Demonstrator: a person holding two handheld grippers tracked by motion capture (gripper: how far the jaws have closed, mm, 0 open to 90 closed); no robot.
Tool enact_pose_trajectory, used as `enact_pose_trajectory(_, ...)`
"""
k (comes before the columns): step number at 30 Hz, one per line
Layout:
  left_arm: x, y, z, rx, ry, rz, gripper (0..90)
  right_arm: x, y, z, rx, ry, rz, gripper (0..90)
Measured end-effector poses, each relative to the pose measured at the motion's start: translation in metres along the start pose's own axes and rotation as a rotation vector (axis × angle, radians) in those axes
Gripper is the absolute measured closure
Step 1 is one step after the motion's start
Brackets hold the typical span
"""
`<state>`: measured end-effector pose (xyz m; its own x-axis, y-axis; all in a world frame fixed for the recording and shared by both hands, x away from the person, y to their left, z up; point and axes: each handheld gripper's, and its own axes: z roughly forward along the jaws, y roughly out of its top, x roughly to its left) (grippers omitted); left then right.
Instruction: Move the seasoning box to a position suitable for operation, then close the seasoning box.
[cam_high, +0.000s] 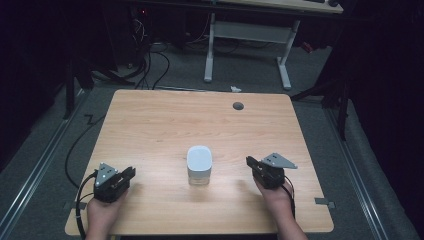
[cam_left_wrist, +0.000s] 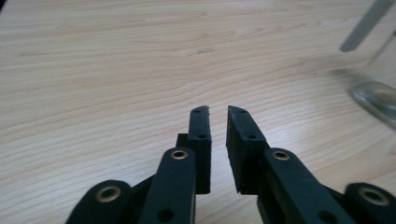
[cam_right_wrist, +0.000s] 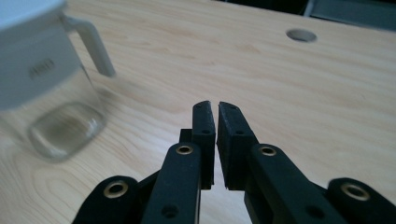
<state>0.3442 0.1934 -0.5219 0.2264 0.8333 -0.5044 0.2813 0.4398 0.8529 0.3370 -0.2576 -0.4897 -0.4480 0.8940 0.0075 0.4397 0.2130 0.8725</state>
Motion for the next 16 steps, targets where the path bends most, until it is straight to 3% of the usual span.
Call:
enact_pose_trajectory(3,0.003,-0.001,0.001,-0.003,0.017,0.017,72.3,-0.006,-0.011,-0.004,0.013,-0.021,0.01,83.9)
enact_pose_trajectory(4,0.005,-0.002,0.002,0.002,0.03,0.028,70.3,-0.013,-0.024,-0.009,0.021,-0.048,0.018,82.6)
enact_pose_trajectory(5,0.005,-0.002,0.002,0.002,0.03,0.028,68.9,-0.013,-0.024,-0.009,0.021,-0.048,0.018,82.6)
enact_pose_trajectory(6,0.004,-0.004,0.002,0.003,0.035,0.032,67.9,-0.018,-0.038,-0.017,0.023,-0.081,0.034,81.6)
enact_pose_trajectory(9,0.003,-0.006,0.001,0.009,0.027,0.035,66.5,-0.021,-0.047,-0.026,0.025,-0.094,0.06,80.6)
enact_pose_trajectory(12,-0.002,-0.01,-0.001,0.018,0.015,0.063,65.6,-0.027,-0.045,-0.035,0.015,-0.11,0.067,78.8)
enact_pose_trajectory(14,-0.006,-0.012,-0.005,0.022,0.011,0.102,65.4,-0.032,-0.043,-0.036,-0.004,-0.106,0.076,77.6)
enact_pose_trajectory(16,-0.007,-0.012,-0.006,0.023,0.012,0.103,65.4,-0.032,-0.043,-0.035,0.001,-0.105,0.074,76.5)
